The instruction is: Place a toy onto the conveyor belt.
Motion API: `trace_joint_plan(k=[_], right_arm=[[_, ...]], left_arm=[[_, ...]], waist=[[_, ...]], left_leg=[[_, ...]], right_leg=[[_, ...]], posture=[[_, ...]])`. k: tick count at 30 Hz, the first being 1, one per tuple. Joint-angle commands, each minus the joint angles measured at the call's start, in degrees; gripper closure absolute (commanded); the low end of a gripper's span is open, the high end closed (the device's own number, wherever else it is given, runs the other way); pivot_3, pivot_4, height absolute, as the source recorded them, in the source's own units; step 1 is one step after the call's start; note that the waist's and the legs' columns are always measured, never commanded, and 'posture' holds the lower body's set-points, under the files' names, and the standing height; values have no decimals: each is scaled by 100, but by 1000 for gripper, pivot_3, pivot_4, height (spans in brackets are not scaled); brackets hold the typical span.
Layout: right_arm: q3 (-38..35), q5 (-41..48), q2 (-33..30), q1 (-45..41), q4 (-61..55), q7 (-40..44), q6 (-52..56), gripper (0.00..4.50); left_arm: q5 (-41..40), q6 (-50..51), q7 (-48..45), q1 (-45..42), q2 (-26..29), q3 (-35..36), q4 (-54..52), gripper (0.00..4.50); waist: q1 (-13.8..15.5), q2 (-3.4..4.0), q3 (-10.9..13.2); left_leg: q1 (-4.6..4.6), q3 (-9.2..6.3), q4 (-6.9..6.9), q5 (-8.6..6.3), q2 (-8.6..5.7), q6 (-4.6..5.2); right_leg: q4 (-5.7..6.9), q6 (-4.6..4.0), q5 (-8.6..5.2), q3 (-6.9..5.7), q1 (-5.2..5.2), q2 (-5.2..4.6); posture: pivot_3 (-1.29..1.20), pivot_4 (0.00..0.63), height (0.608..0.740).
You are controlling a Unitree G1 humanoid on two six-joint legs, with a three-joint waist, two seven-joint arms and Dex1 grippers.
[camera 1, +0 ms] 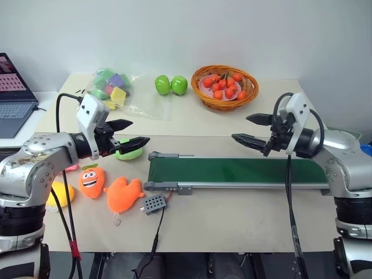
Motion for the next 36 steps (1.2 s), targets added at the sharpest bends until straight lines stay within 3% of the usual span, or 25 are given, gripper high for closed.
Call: trace_joint_plan(k=[1, 16, 19, 23, 28, 31, 36], right_arm=[[-108, 14, -87, -22, -147, 89, -114, 26], [-55, 155, -209, 80, -326, 395, 80, 26], [20, 103, -220, 3, -259, 523, 21, 26], [290, 226, -208, -301, -187, 988, 82, 26], [847, 191, -142, -764, -10, 1720, 70, 26], [1367, -158, -163, -978, 158, 2192, -236, 26], [1793, -415, 145, -1469, 731, 2719, -624, 26]], left_arm=[[-47, -78, 2, -38, 11, 157, -154, 0], [-9, 1, 225, -376, -163, 285, 364, 0], [201, 15, 111, 23, 252, 487, 510, 0], [130, -261, -357, 653, 665, 1115, 536, 0], [358, -240, -39, 1234, 727, 1846, 618, 0], [378, 35, 378, 1656, 609, 2376, 507, 0], [-268, 1053, 918, 2332, 10, 3484, 190, 0]], waist=[[0, 0, 0], [-1, 0, 0], [-8, 0, 0], [-119, 2, 1], [-97, 3, 2], [-88, 3, 3], [-77, 4, 3]], left_leg=[[0, 0, 0, 0, 0, 0], [0, 0, 0, 0, 0, 0], [0, 0, 1, 0, 0, 0], [4, -1, -4, -4, 1, 6], [6, -3, -1, -3, 1, 5], [6, -7, -3, -3, 1, 5], [2, -6, -1, -3, 0, 4]], right_leg=[[0, 0, 0, 0, 0, 0], [1, 0, 0, 0, 0, 0], [2, 0, 0, 0, 0, 0], [3, -1, -1, 5, -11, 6], [8, -1, -1, 5, -10, 3], [8, -1, -1, 2, -11, 4], [8, -1, -1, 1, -16, 0]], posture=[[0, 150, 738], [0, 150, 738], [0, 150, 738], [0, 150, 738], [0, 150, 738], [0, 150, 738], [0, 150, 738]])
